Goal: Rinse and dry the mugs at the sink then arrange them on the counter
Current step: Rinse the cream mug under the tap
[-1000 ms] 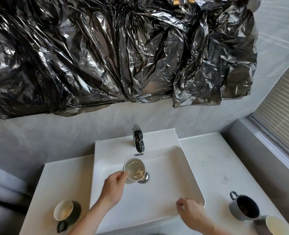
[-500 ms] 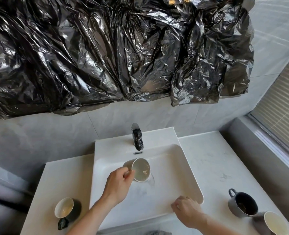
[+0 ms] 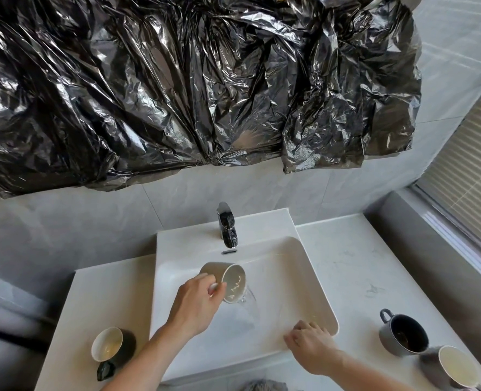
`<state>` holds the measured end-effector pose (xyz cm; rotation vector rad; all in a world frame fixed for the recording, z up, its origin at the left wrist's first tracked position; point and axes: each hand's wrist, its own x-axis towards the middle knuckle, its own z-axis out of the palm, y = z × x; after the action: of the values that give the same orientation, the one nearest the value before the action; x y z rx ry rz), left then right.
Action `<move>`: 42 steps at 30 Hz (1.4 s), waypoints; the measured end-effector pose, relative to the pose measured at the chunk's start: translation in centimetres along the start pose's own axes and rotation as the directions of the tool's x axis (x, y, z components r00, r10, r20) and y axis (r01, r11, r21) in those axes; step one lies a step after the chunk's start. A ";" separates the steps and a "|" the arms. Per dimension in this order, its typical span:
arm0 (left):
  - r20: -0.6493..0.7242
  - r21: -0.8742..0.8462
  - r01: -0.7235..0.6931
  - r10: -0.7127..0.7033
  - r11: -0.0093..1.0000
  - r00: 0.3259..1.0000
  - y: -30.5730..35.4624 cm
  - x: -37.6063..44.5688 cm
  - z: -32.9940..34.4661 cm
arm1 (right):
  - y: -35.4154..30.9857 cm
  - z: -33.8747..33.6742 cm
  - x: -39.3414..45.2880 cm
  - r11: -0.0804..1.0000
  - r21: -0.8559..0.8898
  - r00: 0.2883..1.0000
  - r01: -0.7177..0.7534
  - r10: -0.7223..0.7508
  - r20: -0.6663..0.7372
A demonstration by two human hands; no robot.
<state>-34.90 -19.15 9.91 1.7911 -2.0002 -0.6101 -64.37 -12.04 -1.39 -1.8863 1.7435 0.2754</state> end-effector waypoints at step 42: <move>0.338 0.770 -0.214 -0.100 0.602 0.936 2.4 2.4 0.5 | -0.7 -1.1 0.5 0.998 0.020 0.994 -0.058 0.055 0.098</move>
<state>-37.40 -21.28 10.76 2.1718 -2.8863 0.0747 -63.85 -13.07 -0.52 -1.7794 1.7294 0.3608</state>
